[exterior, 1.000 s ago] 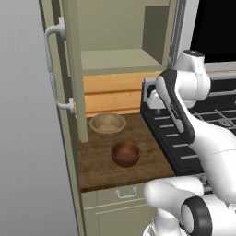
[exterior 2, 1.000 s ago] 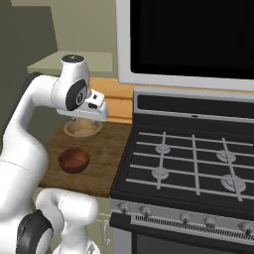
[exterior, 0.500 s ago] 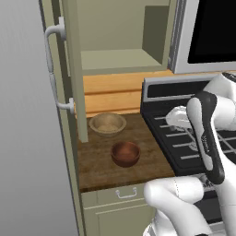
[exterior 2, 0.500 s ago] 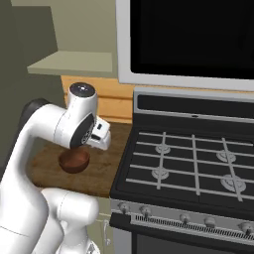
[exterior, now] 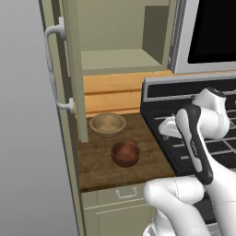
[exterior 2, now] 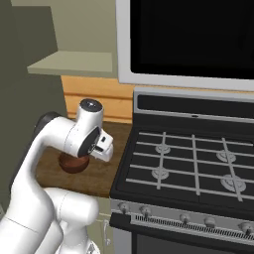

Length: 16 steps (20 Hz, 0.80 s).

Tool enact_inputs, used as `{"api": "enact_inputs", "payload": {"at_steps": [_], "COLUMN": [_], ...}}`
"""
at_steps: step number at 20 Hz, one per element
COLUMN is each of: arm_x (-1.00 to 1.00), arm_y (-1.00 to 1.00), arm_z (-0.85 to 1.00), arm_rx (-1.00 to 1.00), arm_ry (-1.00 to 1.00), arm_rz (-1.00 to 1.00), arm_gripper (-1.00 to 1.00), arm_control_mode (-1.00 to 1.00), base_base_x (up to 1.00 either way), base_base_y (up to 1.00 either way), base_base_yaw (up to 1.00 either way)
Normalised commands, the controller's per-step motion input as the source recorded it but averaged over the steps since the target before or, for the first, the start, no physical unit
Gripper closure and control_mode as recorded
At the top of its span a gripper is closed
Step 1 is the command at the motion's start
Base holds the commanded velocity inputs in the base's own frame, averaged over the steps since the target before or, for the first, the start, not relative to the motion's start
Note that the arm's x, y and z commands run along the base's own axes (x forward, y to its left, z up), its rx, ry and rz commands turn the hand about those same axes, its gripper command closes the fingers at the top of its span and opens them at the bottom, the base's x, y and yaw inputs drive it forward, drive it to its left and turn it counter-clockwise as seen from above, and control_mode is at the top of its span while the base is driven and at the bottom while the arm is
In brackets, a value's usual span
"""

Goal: Pick up the bowls on the counter and stack them on top of one another in the open cabinet. Place the smaller bowl on top of the larger bowl.

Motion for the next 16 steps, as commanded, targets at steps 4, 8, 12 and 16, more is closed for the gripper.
{"api": "enact_inputs", "payload": {"at_steps": [4, 8, 12, 16], "arm_x": [0.55, 0.54, 0.49, 0.50], "arm_y": [0.33, 0.57, 0.45, 0.08], "arm_z": [-0.42, -0.44, -0.44, -0.46], "arm_rx": [0.00, 0.00, 0.00, 0.00], "arm_ry": [0.06, 0.05, 0.06, 0.10], "arm_rz": [-0.02, -0.01, -0.01, 0.00], "arm_gripper": [-1.00, -1.00, -1.00, -1.00], "arm_control_mode": [-1.00, -1.00, -1.00, -1.00], "base_base_x": [0.00, 0.00, 0.00, 0.00], "base_base_y": [0.00, 0.00, 0.00, 0.00], "base_base_yaw": [0.00, 0.00, 0.00, 0.00]}}
